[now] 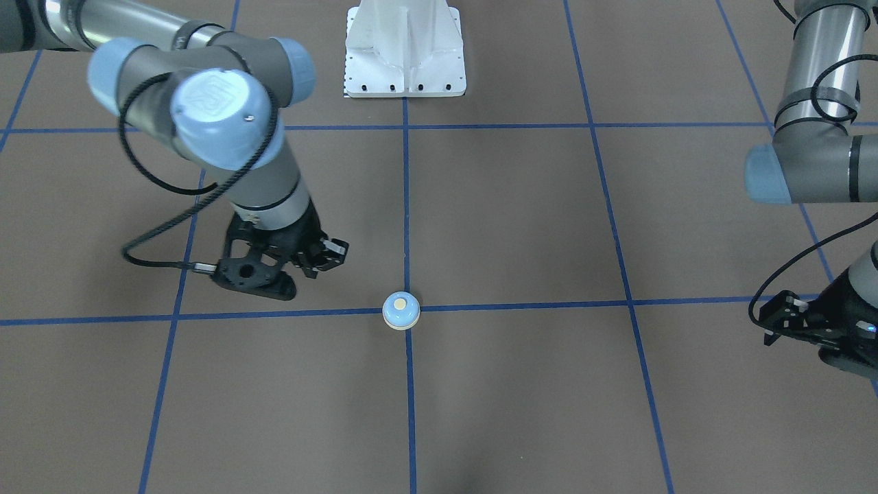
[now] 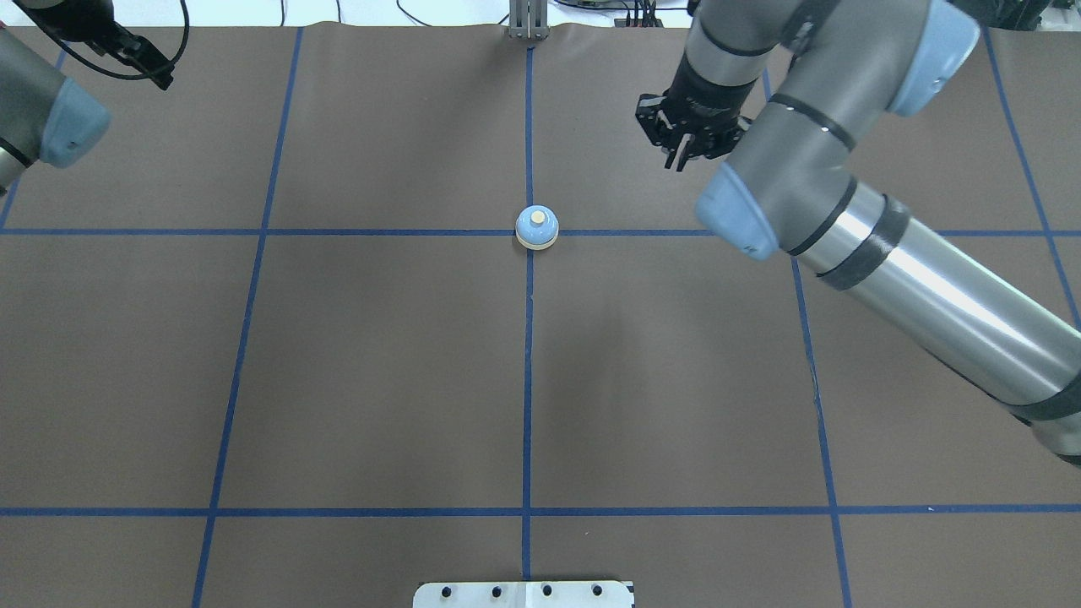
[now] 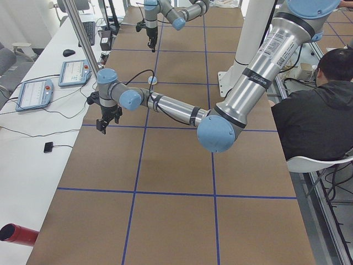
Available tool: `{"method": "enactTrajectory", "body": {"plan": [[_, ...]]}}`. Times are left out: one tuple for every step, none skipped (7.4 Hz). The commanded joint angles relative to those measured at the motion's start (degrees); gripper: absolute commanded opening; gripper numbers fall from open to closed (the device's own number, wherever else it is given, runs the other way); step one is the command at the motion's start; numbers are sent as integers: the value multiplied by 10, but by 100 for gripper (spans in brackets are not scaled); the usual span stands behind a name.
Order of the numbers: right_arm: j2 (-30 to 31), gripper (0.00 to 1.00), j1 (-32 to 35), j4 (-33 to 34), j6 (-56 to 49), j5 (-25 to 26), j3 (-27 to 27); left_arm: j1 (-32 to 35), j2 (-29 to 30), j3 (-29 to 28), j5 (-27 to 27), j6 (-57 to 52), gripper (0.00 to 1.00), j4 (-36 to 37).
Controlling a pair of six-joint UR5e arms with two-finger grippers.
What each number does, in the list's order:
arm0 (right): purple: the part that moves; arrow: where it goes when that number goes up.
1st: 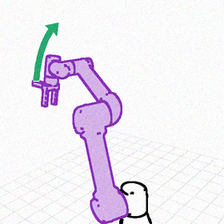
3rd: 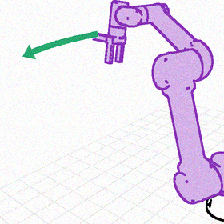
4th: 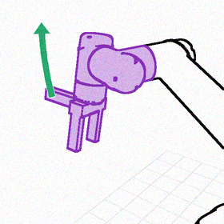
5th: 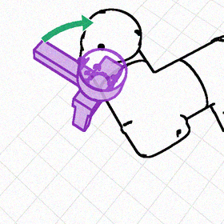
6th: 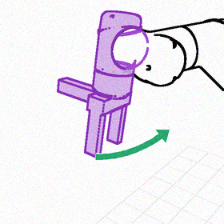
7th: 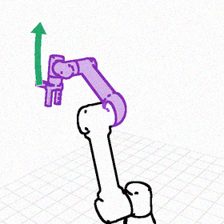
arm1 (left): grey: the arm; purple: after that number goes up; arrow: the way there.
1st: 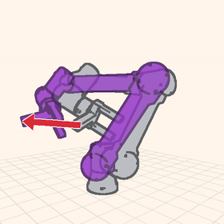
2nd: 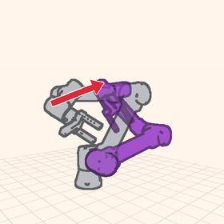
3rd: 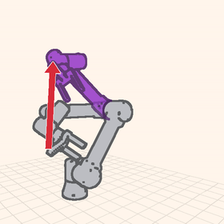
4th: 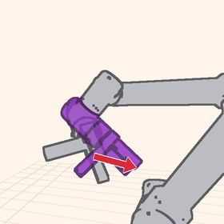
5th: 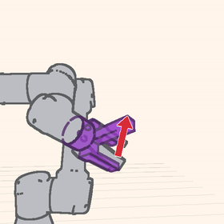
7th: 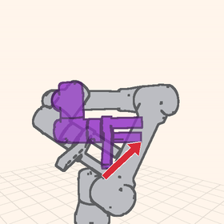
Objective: Place and press bell with both arms
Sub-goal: 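Move the right gripper over the bell's cream button while the left arm retracts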
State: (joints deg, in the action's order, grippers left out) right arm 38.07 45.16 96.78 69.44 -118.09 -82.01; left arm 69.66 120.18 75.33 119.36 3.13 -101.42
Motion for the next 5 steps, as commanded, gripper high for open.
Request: {"method": "enactTrajectory", "body": {"plan": [[-55,0,-30,-92,4,14,110,6,-68,42,1,-21,100,3],[-56,0,-30,-108,1,22,133,6,-102,80,1,-21,100,3],[-65,0,-35,-129,-1,35,162,6,-121,98,1,-21,100,3],[-76,0,-41,-154,-1,37,196,6,-123,102,1,-20,100,3],[-79,0,-47,-161,-2,37,209,6,-123,101,1,-20,100,3]]}}
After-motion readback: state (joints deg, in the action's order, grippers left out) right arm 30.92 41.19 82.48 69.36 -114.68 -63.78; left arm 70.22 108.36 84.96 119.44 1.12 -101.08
